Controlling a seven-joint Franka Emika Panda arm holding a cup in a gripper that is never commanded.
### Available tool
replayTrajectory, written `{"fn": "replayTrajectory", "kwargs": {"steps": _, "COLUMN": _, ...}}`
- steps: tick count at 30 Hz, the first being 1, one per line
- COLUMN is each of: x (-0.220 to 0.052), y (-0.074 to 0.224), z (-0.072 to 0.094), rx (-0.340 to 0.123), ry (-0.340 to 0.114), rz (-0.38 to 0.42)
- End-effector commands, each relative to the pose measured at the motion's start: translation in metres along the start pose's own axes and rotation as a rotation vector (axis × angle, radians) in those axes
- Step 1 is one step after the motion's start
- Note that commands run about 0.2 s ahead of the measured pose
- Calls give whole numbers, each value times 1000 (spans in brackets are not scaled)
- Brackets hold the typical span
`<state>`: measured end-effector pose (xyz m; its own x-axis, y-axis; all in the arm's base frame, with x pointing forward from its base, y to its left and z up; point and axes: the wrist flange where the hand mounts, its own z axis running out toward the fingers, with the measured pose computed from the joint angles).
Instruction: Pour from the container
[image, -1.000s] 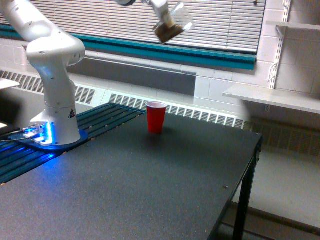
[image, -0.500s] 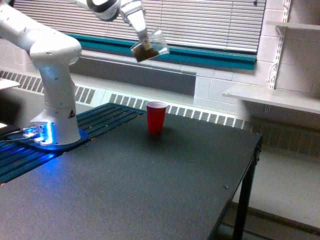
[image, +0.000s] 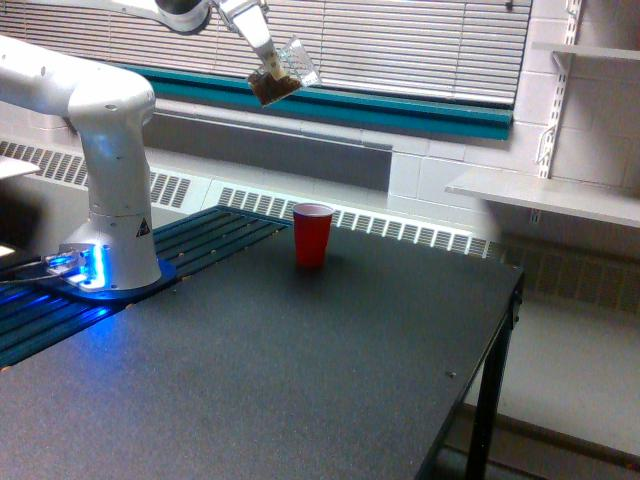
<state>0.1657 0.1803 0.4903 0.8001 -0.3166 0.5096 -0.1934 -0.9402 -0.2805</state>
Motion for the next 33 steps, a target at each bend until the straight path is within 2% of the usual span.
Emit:
{"fn": "replayTrajectory", "kwargs": {"steps": 1, "x": -10, "y": 6, "z": 22, "rx": -42, "ry": -52, "rz": 52}}
{"fn": "replayTrajectory", "kwargs": {"steps": 8, "x": -7, "y": 4, "z": 32, "rx": -31, "ry": -86, "rz": 59}}
{"fn": "replayTrajectory", "kwargs": {"steps": 22, "x": -10, "y": 4, "z": 66, "rx": -63, "ry": -175, "rz": 39}}
{"fn": "replayTrajectory", "kwargs": {"steps": 33, "x": -26, "y": 1, "z": 79, "rx": -82, "ry": -247, "rz": 42}}
